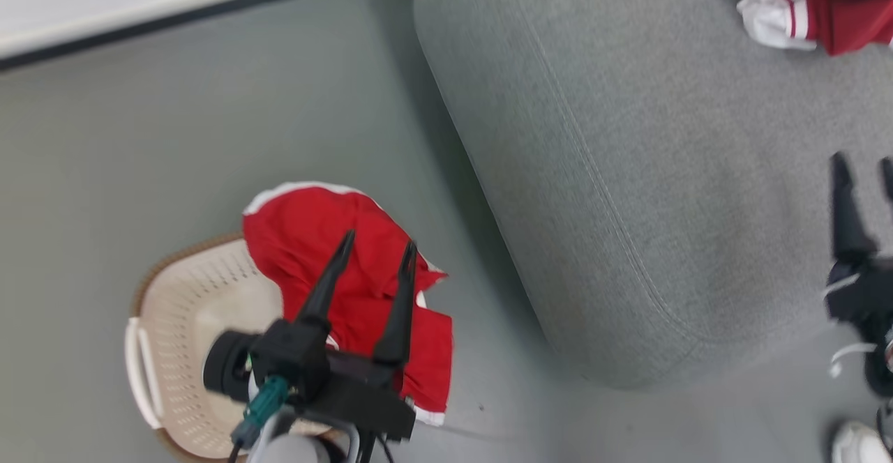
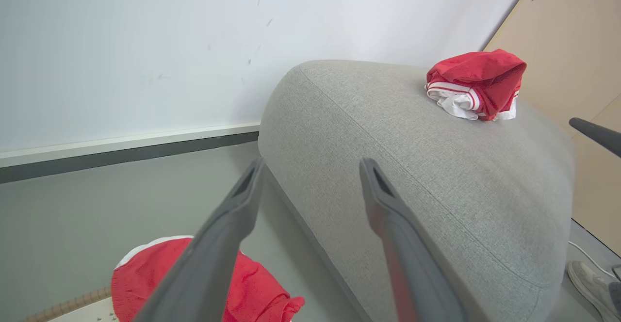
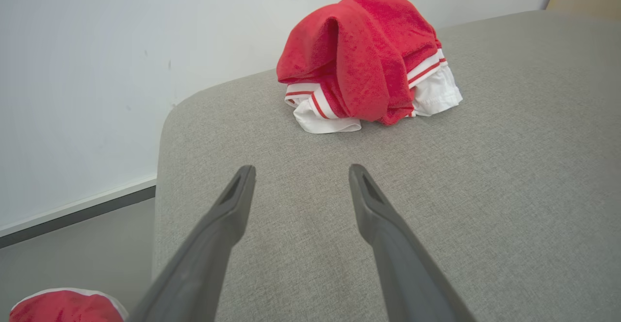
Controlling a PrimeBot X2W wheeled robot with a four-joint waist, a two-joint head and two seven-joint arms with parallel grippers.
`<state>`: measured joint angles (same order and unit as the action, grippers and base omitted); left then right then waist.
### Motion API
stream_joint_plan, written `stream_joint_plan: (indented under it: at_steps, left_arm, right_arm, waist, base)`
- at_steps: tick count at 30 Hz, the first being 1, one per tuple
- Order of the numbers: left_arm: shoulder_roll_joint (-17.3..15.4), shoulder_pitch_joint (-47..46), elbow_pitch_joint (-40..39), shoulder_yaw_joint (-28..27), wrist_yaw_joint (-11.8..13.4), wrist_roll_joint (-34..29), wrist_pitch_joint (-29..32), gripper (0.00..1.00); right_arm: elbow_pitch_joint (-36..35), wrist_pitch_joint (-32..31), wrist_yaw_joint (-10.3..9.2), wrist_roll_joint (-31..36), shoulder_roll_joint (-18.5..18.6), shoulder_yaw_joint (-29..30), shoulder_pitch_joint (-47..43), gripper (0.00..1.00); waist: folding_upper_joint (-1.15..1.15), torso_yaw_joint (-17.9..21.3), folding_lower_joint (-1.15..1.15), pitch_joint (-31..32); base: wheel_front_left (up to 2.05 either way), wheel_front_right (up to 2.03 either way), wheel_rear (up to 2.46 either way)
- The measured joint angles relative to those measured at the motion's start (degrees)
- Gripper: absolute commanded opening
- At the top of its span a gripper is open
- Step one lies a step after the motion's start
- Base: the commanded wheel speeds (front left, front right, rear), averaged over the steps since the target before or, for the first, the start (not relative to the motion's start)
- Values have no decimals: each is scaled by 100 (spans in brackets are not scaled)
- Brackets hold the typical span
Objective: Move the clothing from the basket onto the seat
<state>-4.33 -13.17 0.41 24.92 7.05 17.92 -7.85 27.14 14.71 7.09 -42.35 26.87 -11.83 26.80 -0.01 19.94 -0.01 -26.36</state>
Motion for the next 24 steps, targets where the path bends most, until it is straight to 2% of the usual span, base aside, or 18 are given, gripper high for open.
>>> stream_joint_plan:
  at_steps: [6, 13, 16, 24]
  left_arm:
    - [-27, 403, 291, -130, -52, 123, -246, 100]
    - [-60, 680, 510, -400, -62, 401, -411, 100]
    - [-108, 897, 513, -505, -99, 468, -461, 100]
    - [-182, 1267, 375, -723, -98, 620, -539, 100]
  right_arm:
    - [-580, 0, -113, 517, -180, 38, -840, 100]
    - [-1122, -1, -297, 779, -582, 44, -1760, 100]
    - [-1382, -1, -372, 1022, -634, 5, -2062, 100]
    - [-1922, -1, -465, 1346, -705, -32, -2308, 100]
  waist:
    - [0, -207, 0, 473]
    - [0, -581, 0, 1007]
    - [0, -737, 0, 1246]
    - [0, -1105, 0, 1719]
  base:
    - [0, 0, 0]
    - [0, 0, 0]
    - [0, 0, 0]
    - [0, 0, 0]
